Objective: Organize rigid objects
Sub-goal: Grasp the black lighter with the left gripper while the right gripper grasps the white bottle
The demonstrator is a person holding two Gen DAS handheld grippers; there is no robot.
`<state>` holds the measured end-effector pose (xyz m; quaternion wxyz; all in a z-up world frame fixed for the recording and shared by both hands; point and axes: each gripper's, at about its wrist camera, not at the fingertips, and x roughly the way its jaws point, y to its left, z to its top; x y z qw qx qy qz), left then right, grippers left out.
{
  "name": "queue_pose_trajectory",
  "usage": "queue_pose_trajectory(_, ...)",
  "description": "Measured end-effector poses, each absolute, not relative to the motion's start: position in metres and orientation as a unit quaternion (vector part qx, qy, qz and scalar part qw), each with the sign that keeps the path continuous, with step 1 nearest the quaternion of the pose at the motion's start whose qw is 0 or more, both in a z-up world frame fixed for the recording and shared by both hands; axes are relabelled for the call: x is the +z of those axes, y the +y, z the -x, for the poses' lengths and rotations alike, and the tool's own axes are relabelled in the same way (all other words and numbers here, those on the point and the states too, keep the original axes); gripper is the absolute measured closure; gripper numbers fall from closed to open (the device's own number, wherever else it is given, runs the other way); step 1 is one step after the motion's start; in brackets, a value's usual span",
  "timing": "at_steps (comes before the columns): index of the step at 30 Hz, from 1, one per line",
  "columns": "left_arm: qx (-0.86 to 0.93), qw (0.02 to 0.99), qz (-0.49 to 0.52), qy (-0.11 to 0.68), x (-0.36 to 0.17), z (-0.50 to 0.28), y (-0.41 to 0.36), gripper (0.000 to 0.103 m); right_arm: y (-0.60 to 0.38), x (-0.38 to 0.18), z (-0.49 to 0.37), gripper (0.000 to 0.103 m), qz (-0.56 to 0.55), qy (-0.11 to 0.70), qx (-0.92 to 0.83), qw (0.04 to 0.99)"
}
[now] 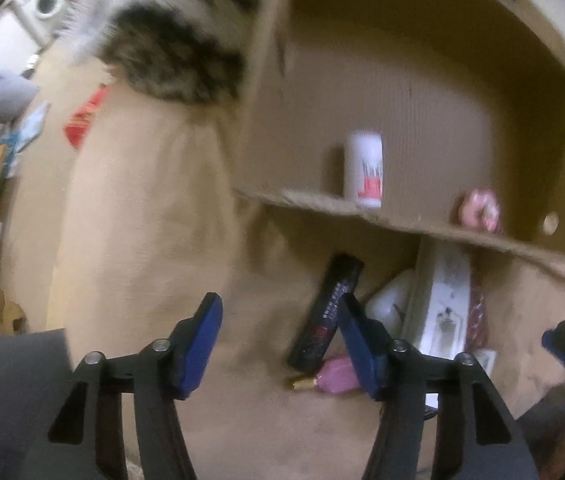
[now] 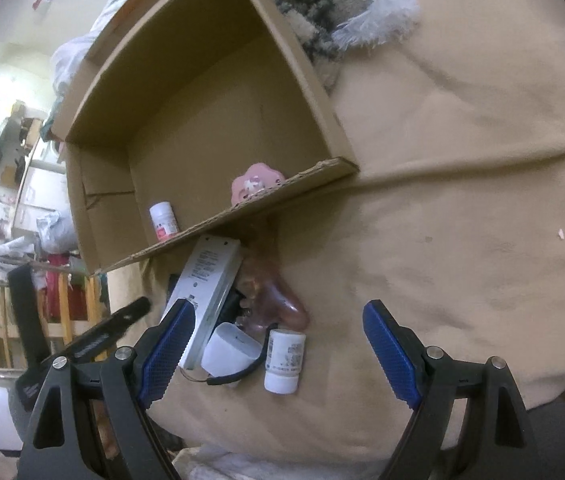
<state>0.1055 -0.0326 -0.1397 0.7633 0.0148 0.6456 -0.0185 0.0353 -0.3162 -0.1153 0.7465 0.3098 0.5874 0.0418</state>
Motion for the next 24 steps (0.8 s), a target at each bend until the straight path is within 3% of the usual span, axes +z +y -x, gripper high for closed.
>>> queue_pose_trajectory(1,-0.025,0.757,-0.015,0.653,-0.146,-0.107,-0.034,0.057,-0.315,-0.117,-0.037,0.012,-0.305,0.591,0.042,0.745)
queue_pose_trajectory(4,-0.051,0.747,-0.003,0.663,-0.159,-0.108,-0.036,0.059,-0.308,-0.124,-0.038,0.014,-0.284,0.614,0.041,0.736)
queue_pose_trajectory(6,-0.057,0.748,-0.009,0.661,-0.162,-0.107,-0.04,0.063,-0.302,-0.133,-0.036,0.024,-0.282,0.634,0.053,0.718)
queue_pose_trajectory(8,-0.067,0.746,-0.009,0.662,-0.165,-0.107,-0.044,0.071,-0.297,-0.146,-0.033,0.042,-0.291,0.659,0.064,0.691)
queue_pose_trajectory(10,-0.067,0.745,-0.013,0.663,-0.167,-0.108,-0.045,0.073,-0.29,-0.156,-0.032,0.05,-0.29,0.674,0.07,0.675)
queue_pose_trajectory(16,-0.067,0.743,-0.014,0.666,-0.174,-0.113,-0.043,0.073,-0.272,-0.169,-0.04,0.055,-0.267,0.688,0.073,0.671)
queue_pose_trajectory(19,-0.067,0.746,-0.015,0.663,-0.176,-0.111,-0.046,0.073,-0.269,-0.168,-0.039,0.073,-0.261,0.685,0.081,0.676)
queue_pose_trajectory(24,-0.072,0.747,-0.03,0.661,-0.177,-0.102,-0.055,0.074,-0.259,-0.157,-0.042,0.075,-0.239,0.677,0.09,0.691)
